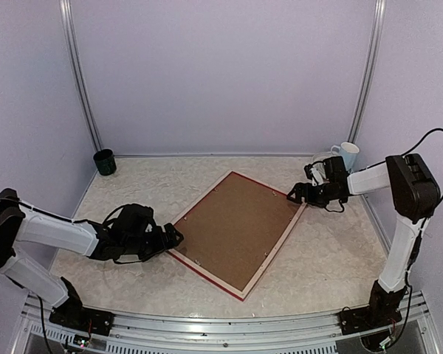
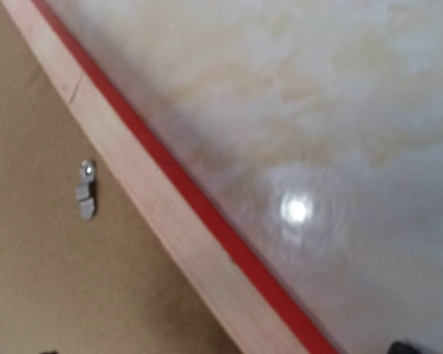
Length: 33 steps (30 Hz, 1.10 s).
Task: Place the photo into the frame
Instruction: Rotate the frame body at the center of the board.
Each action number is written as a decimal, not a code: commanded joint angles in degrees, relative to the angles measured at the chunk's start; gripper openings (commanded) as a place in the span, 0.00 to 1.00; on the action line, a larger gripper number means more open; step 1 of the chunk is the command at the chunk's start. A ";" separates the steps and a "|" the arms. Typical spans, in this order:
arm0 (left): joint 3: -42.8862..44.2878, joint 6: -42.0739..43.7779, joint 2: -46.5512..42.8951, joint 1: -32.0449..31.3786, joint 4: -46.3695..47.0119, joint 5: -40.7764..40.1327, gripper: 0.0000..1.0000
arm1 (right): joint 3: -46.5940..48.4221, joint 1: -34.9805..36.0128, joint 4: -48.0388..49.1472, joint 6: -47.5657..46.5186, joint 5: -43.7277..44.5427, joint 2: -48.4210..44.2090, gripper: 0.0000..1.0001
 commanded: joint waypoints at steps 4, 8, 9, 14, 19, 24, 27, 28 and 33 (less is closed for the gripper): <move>1.54 3.50 3.60 2.99 0.93 2.38 0.99 | -5.32 3.65 -1.46 1.50 -1.33 -4.90 0.96; 2.00 3.77 5.61 3.62 2.35 3.21 0.99 | -8.13 4.66 -1.46 1.68 -0.32 -6.58 0.96; 2.04 3.77 6.19 3.66 2.69 3.45 0.99 | -8.71 4.86 -1.56 1.89 -0.12 -7.04 0.96; 2.37 3.57 8.31 3.92 3.92 3.81 0.99 | -11.75 5.89 -1.90 2.54 0.77 -10.14 0.96; 2.86 3.94 9.37 4.58 4.58 3.81 0.99 | -15.38 6.94 -2.09 2.83 1.49 -14.18 0.96; 3.60 4.38 10.25 5.27 4.67 3.81 0.99 | -19.06 7.63 -2.75 3.05 2.48 -18.46 0.96; 4.30 4.99 11.00 5.74 4.64 5.14 0.99 | -21.04 8.10 -3.20 3.46 2.70 -21.06 0.96; 4.60 5.15 11.31 5.96 4.73 5.21 0.99 | -21.63 8.19 -3.27 3.63 2.63 -21.89 0.96; 6.21 5.91 13.18 7.53 5.64 6.99 0.99 | -24.13 8.72 -3.66 4.13 2.47 -25.25 0.96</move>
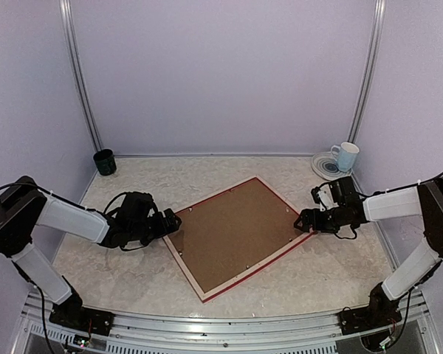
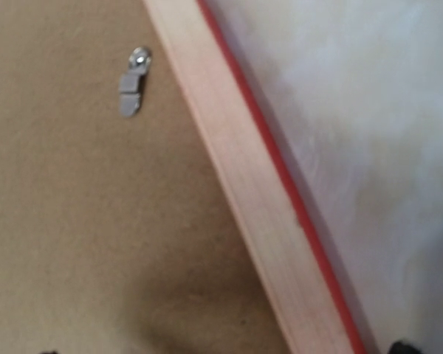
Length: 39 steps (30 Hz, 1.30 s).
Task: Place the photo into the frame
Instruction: Rotate the frame body at the center of the board.
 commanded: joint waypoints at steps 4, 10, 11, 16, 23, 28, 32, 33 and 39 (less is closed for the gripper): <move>3.02 1.02 5.60 1.52 -1.66 9.25 0.99 | -2.98 3.10 0.05 1.67 -5.65 -5.34 0.96; 6.81 1.98 9.90 2.85 -1.87 10.51 0.99 | -5.11 3.91 -0.53 2.21 -5.82 -7.96 0.96; 7.29 2.04 10.73 3.07 -1.73 10.75 0.99 | -5.69 4.06 -0.58 2.33 -5.86 -8.50 0.96; 9.47 2.12 13.30 4.10 -1.56 11.27 0.99 | -7.31 5.17 -1.40 3.19 -5.83 -11.52 0.96; 12.64 3.04 15.17 6.01 -2.55 11.90 0.99 | -8.89 8.06 -2.70 5.29 -4.62 -15.42 0.96; 14.86 3.59 16.56 6.71 -3.10 12.88 0.99 | -9.34 11.48 -3.20 7.28 -3.46 -16.72 0.95; 16.62 3.58 18.20 6.89 -3.18 13.81 0.99 | -9.38 14.39 -3.44 8.75 -2.43 -16.83 0.95; 16.92 3.49 18.74 6.89 -3.11 13.86 0.99 | -9.37 14.99 -3.62 9.15 -2.10 -16.77 0.95; 18.32 3.57 20.21 7.77 -3.02 13.39 0.99 | -9.45 17.56 -4.72 10.45 -0.39 -16.68 0.95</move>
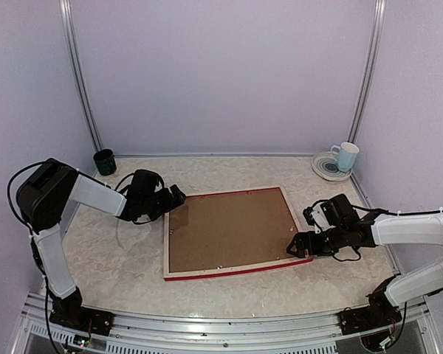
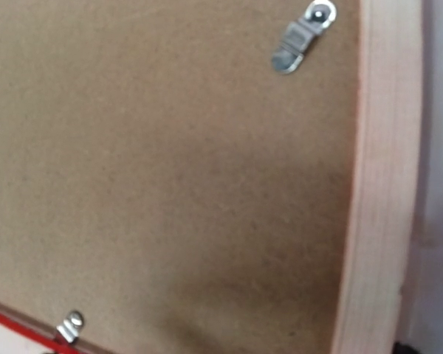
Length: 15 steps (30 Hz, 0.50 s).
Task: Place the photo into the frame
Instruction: Rotate the frame body at the center of the board.
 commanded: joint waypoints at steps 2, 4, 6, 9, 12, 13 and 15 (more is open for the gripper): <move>-0.46 -1.30 2.96 -0.54 -4.80 7.16 0.99 | 0.25 2.93 2.74 1.85 -2.89 -1.58 0.96; -1.20 -1.10 1.55 -0.18 -5.04 5.42 0.99 | 0.82 3.00 1.26 2.02 -1.77 -2.57 0.96; -2.41 -0.50 -0.85 -0.03 -5.55 3.39 0.99 | 2.20 2.94 -1.28 2.11 0.30 -4.13 0.98; -4.49 0.06 -4.30 0.06 -6.08 0.90 0.99 | 4.45 2.92 -3.99 1.72 3.88 -6.09 0.99; -7.19 0.14 -7.82 0.06 -6.05 0.12 0.99 | 6.60 2.76 -5.55 1.05 6.54 -6.83 0.99; -8.10 0.06 -8.88 0.06 -5.89 0.12 0.99 | 7.29 2.65 -5.97 0.81 7.41 -6.50 0.99; -9.99 0.01 -10.75 -0.02 -5.47 0.12 0.99 | 8.63 2.29 -6.87 0.20 8.81 -5.21 0.99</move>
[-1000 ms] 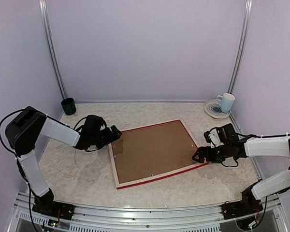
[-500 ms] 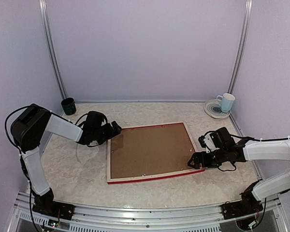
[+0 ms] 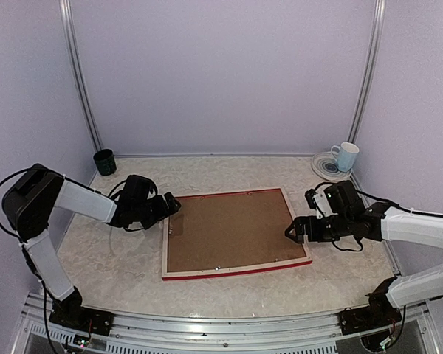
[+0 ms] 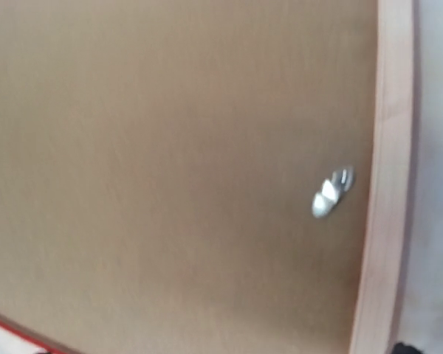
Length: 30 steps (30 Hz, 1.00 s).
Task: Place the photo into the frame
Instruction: Rotate the frame body at the center of the board, then press the fastener onto the backboard.
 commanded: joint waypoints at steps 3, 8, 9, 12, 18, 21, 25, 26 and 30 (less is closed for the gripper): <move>-5.81 0.61 -6.31 -0.42 -1.72 -0.64 0.99 | 4.88 -0.42 -3.54 -2.14 6.09 3.56 0.99; -9.02 2.77 -9.56 -1.45 -0.85 -0.44 0.99 | 8.04 -1.01 -4.07 -2.93 9.84 7.70 0.99; -9.57 3.14 -9.77 -1.62 -0.72 -0.12 0.99 | 8.68 -1.16 -3.98 -2.93 10.33 8.57 0.99; -10.53 4.19 -10.26 -2.32 -0.63 0.06 0.99 | 9.90 -1.51 -3.47 -3.24 11.13 10.38 0.98; -11.47 6.76 -9.22 -3.18 0.52 -0.12 0.99 | 11.57 -1.66 -2.76 -3.56 11.71 14.41 0.91; -12.01 7.16 -8.51 -3.19 2.16 0.12 0.99 | 11.92 -1.66 -2.51 -3.44 12.88 16.25 0.88; -12.73 7.11 -7.04 -3.19 4.67 0.99 0.99 | 12.52 -1.66 -1.87 -3.33 13.53 18.64 0.84; -12.81 7.11 -6.71 -3.19 5.07 1.26 0.99 | 12.70 -1.66 -1.72 -3.26 13.74 19.43 0.83; -12.85 7.06 -5.25 -3.04 6.03 2.20 0.99 | 13.80 -1.66 -1.31 -3.09 14.18 21.59 0.79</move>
